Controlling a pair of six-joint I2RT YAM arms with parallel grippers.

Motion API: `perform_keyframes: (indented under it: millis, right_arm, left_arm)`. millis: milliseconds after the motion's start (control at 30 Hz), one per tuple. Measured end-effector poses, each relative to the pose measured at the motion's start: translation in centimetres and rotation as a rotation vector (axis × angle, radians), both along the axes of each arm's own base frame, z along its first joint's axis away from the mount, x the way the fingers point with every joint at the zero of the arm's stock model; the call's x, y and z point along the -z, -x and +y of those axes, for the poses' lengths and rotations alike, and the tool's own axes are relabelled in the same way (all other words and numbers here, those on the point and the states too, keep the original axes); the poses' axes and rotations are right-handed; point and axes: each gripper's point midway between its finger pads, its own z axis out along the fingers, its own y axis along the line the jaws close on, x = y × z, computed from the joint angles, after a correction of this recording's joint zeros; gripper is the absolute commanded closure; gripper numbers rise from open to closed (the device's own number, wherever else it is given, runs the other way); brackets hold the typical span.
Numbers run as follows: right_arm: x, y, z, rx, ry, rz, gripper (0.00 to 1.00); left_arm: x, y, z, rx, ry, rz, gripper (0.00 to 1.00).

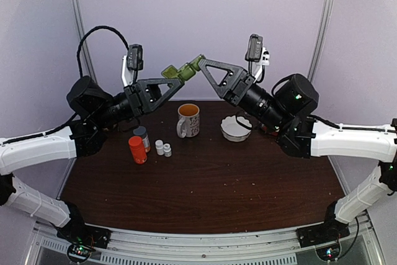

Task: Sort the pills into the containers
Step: Pass from the left arm to the right

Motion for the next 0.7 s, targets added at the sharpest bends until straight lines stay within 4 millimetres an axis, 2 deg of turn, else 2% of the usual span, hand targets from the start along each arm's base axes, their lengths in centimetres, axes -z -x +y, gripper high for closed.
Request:
perform_keyframes:
  millis: [267,533,700]
  right_arm:
    - [0.10,0.05,0.21,-0.008,-0.004,-0.005,0.55]
    - [-0.27,0.25,0.12,-0.020,-0.028,-0.013,0.40]
    - [-0.59,0.51,0.06,-0.032,-0.049,-0.019,0.44]
  left_arm:
    - [0.72,-0.10,-0.05,0.000,-0.007,0.014,0.67]
    - [0.35,-0.03,0.12,-0.003,0.010,0.005,0.67]
    - [0.02,0.07,0.25,-0.003,0.022,-0.006,0.67]
